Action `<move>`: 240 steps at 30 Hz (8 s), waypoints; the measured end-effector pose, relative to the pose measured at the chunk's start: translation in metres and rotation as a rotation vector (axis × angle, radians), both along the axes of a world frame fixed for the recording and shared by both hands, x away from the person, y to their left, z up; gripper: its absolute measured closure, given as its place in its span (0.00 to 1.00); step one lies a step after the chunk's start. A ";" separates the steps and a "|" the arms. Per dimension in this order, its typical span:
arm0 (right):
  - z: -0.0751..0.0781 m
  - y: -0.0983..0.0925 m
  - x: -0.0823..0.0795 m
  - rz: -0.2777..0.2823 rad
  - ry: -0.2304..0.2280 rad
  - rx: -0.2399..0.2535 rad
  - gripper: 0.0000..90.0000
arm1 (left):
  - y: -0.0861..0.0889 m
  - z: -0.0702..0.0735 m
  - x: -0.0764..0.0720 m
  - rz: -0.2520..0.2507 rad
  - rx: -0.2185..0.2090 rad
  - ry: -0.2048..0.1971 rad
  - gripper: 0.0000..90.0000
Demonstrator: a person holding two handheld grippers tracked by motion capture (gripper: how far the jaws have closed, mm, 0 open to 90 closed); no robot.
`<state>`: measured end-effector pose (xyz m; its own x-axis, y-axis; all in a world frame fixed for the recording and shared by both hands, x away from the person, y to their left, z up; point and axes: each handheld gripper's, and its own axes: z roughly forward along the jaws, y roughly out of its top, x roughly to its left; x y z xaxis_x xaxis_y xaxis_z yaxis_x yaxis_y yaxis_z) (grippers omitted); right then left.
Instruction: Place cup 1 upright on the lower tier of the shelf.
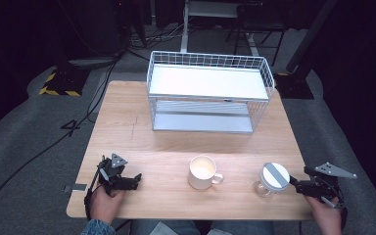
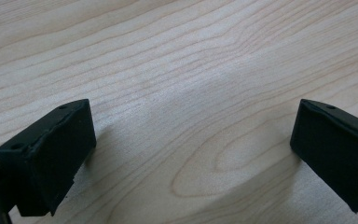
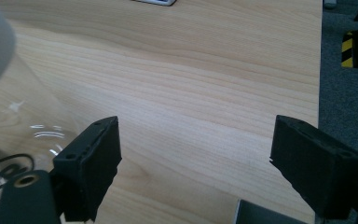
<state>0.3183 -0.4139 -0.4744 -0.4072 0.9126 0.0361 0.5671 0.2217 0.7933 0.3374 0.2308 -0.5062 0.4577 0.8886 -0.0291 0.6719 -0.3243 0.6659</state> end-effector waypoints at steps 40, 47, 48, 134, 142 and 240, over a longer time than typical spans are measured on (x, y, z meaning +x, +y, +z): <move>0.048 0.043 -0.047 0.267 0.033 0.033 0.06 | 0.000 0.000 0.002 -0.001 -0.001 0.001 0.01; 0.036 0.057 -0.038 0.288 0.045 0.031 0.02 | 0.000 0.000 0.002 -0.001 0.000 0.001 0.01; 0.036 0.057 -0.038 0.288 0.045 0.031 0.02 | 0.000 0.000 0.002 -0.001 0.000 0.001 0.01; 0.056 0.121 0.036 0.376 -0.214 0.103 0.21 | 0.000 0.000 0.002 -0.001 0.000 0.000 0.01; 0.066 0.134 0.057 0.377 -0.222 0.110 0.21 | -0.001 0.000 0.001 0.007 0.000 0.000 0.01; -0.003 0.227 0.225 0.232 -0.273 0.112 0.21 | -0.001 0.000 0.000 0.010 0.001 -0.001 0.01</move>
<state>0.5430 -0.1871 -0.4772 -0.6108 0.7918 -0.0077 0.2768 0.2226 0.9348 0.3375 0.2297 -0.5062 0.4492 0.8930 -0.0274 0.6741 -0.3186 0.6663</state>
